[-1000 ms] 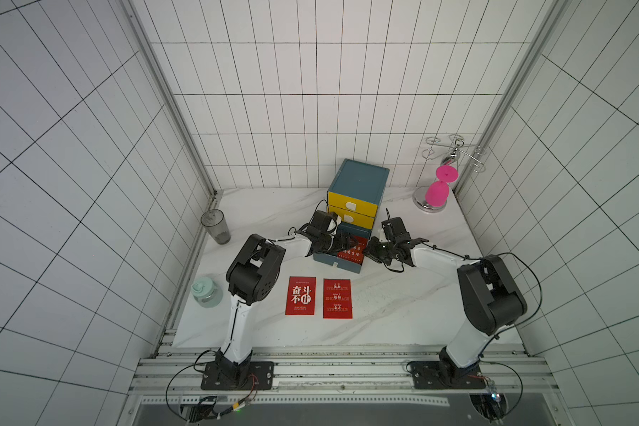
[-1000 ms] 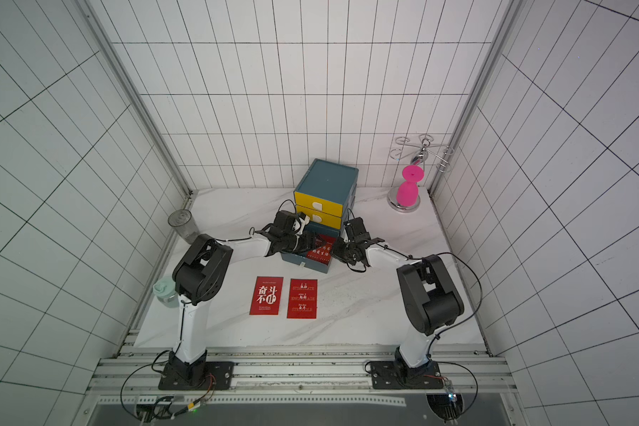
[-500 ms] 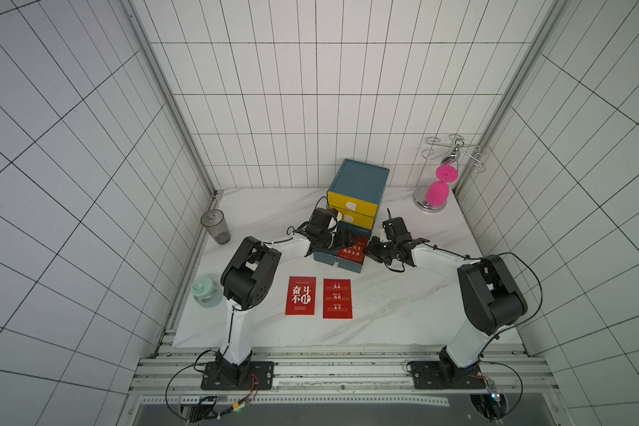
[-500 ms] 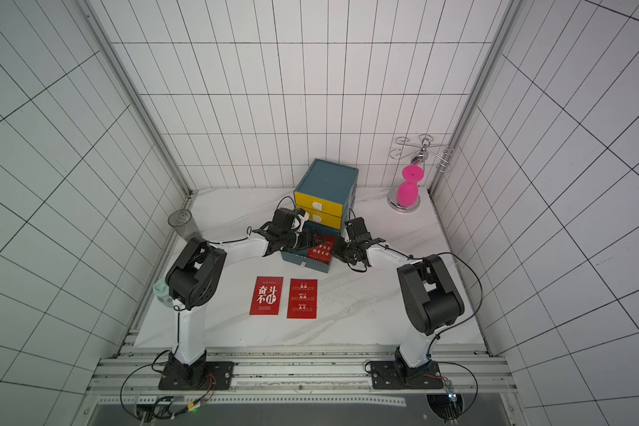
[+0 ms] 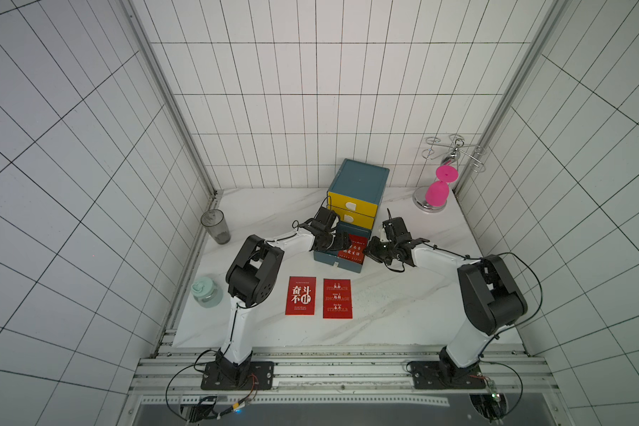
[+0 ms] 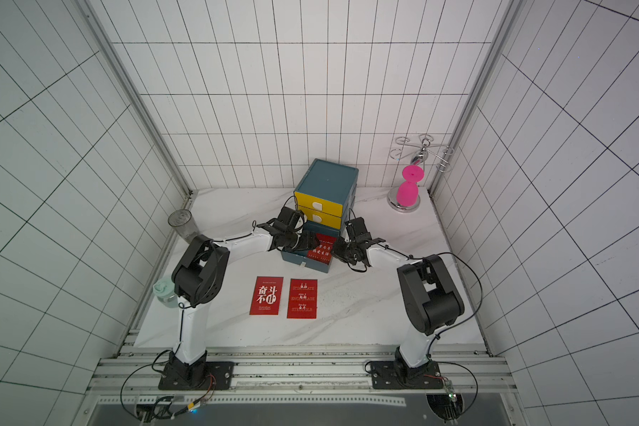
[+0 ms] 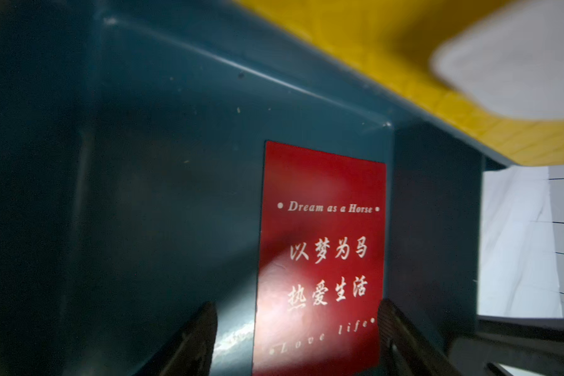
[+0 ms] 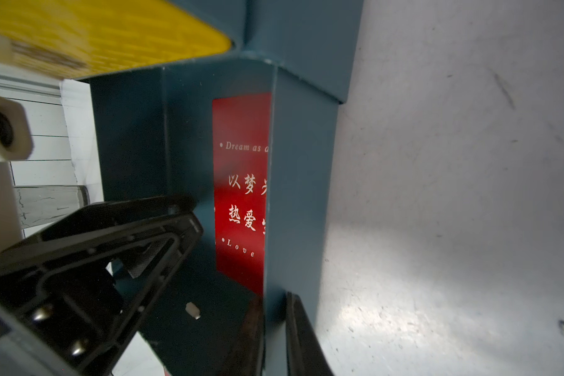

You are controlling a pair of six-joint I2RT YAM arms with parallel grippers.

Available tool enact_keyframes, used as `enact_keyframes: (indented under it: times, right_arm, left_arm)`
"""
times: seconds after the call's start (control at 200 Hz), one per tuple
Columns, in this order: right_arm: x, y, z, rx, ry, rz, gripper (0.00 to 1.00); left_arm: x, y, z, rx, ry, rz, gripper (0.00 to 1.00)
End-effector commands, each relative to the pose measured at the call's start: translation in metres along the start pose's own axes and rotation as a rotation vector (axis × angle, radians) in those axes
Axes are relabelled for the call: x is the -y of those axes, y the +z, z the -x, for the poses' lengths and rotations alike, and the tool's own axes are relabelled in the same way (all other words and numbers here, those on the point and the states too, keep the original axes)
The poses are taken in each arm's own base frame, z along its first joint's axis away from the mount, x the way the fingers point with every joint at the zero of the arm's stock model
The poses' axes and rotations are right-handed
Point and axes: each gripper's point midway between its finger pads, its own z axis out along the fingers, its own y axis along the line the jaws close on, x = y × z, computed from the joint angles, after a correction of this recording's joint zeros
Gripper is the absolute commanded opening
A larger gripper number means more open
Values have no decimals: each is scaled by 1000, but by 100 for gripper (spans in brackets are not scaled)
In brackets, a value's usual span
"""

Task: Take the postcards out of the drawer
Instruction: Pick up the postcard from the drawer.

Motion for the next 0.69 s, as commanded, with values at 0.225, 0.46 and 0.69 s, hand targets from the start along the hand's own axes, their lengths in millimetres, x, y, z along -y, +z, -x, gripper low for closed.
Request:
enact_keyframes:
  times: [0.225,0.46,0.69]
  right_arm:
    - [3,-2,0,7,10,10,16]
    - [3,-1,0,5,11,11,16]
    - [2,-4,0,10,9,16,15]
  left_arm:
    - [6,27,-18,-75,38,-8,76]
    - [22,28,-21,-64,14,-141,76]
    - [35,26,-18,-55,-4,-247,76]
